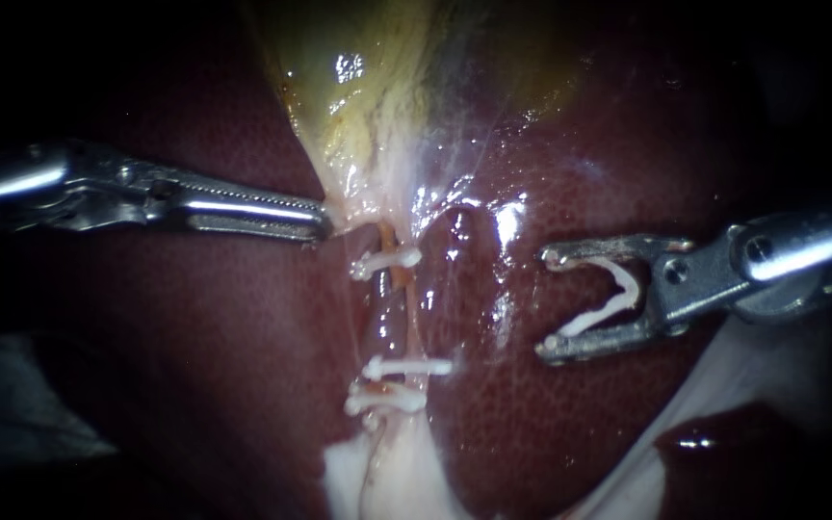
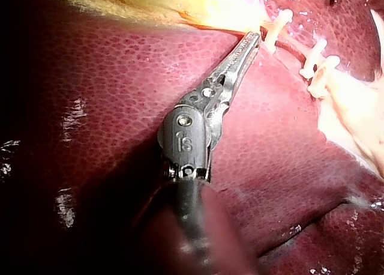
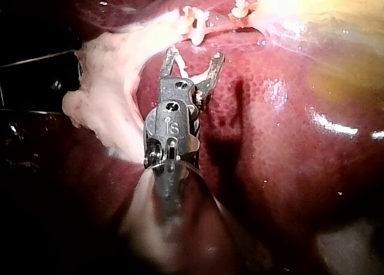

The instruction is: Clipping second clip right tube

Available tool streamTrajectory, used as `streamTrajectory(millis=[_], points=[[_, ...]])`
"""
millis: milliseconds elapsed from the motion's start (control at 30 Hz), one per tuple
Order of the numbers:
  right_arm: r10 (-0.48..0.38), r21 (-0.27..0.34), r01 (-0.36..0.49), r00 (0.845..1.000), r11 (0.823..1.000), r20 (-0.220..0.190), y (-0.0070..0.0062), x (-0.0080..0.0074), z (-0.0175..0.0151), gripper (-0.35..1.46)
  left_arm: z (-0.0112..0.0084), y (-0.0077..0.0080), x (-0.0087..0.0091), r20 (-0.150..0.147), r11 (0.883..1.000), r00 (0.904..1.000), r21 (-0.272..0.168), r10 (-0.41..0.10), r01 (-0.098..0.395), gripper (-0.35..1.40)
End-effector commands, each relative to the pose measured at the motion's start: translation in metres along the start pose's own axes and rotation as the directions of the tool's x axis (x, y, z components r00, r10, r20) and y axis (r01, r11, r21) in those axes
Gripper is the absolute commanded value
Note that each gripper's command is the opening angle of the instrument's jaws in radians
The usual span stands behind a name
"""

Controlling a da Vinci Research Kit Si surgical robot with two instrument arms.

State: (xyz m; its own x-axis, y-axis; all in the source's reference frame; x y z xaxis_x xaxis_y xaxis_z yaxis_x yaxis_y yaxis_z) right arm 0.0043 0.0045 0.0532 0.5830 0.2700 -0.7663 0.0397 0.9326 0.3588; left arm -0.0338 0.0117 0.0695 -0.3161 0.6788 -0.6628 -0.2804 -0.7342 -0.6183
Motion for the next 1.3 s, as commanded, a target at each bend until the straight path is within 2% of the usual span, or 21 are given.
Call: streamTrajectory(millis=[33,133,200,333,433,600,733,833,967,1067,1300], points=[[0.000,0.000,0.000,1.000,1.000,0.000,0.0000,-0.0001,0.0000,0.50,-0.0005,0.0000,0.0002,0.001,1.000,1.0000,-0.009,-0.001,0.001,-0.35],[0.000,0.000,0.000,1.000,1.000,0.000,0.0000,0.0000,0.0000,0.50,-0.0025,0.0000,0.0011,0.003,1.000,1.0000,-0.024,-0.006,0.006,-0.35],[0.000,0.000,0.000,1.000,1.000,0.000,0.0000,0.0000,0.0001,0.50,-0.0044,0.0001,0.0023,0.002,0.999,0.9999,-0.037,-0.012,0.013,-0.35],[0.001,0.002,-0.001,1.000,1.000,0.000,0.0000,0.0001,0.0002,0.50,-0.0080,0.0010,0.0048,-0.031,0.999,0.9992,-0.030,-0.023,0.022,-0.35],[0.001,0.007,-0.001,1.000,1.000,-0.001,0.0000,0.0002,0.0004,0.50,-0.0094,0.0020,0.0060,-0.044,1.000,0.9989,-0.029,-0.014,0.013,-0.35],[0.003,0.033,-0.003,1.000,0.999,-0.007,0.0002,0.0005,0.0015,0.50,-0.0093,0.0028,0.0062,-0.048,1.000,0.9988,-0.025,-0.009,0.008,-0.35],[0.086,0.104,-0.084,0.996,0.991,-0.013,0.0007,0.0006,0.0037,0.49,-0.0093,0.0027,0.0061,-0.048,1.000,0.9988,-0.025,-0.008,0.007,-0.35],[0.137,0.119,-0.133,0.990,0.984,-0.020,0.0014,0.0002,0.0062,0.49,-0.0093,0.0027,0.0061,-0.048,1.000,0.9988,-0.025,-0.008,0.007,-0.35],[0.215,0.160,-0.203,0.974,0.966,-0.063,0.0017,-0.0012,0.0091,0.50,-0.0093,0.0027,0.0061,-0.048,1.000,0.9988,-0.025,-0.008,0.007,-0.35],[0.248,0.179,-0.232,0.966,0.956,-0.071,0.0020,-0.0022,0.0111,0.50,-0.0093,0.0028,0.0061,-0.048,1.000,0.9988,-0.024,-0.008,0.007,-0.35],[0.327,0.231,-0.296,0.939,0.927,-0.110,0.0034,-0.0030,0.0145,0.50,-0.0092,0.0028,0.0060,-0.048,1.000,0.9988,-0.023,-0.008,0.007,-0.35]])
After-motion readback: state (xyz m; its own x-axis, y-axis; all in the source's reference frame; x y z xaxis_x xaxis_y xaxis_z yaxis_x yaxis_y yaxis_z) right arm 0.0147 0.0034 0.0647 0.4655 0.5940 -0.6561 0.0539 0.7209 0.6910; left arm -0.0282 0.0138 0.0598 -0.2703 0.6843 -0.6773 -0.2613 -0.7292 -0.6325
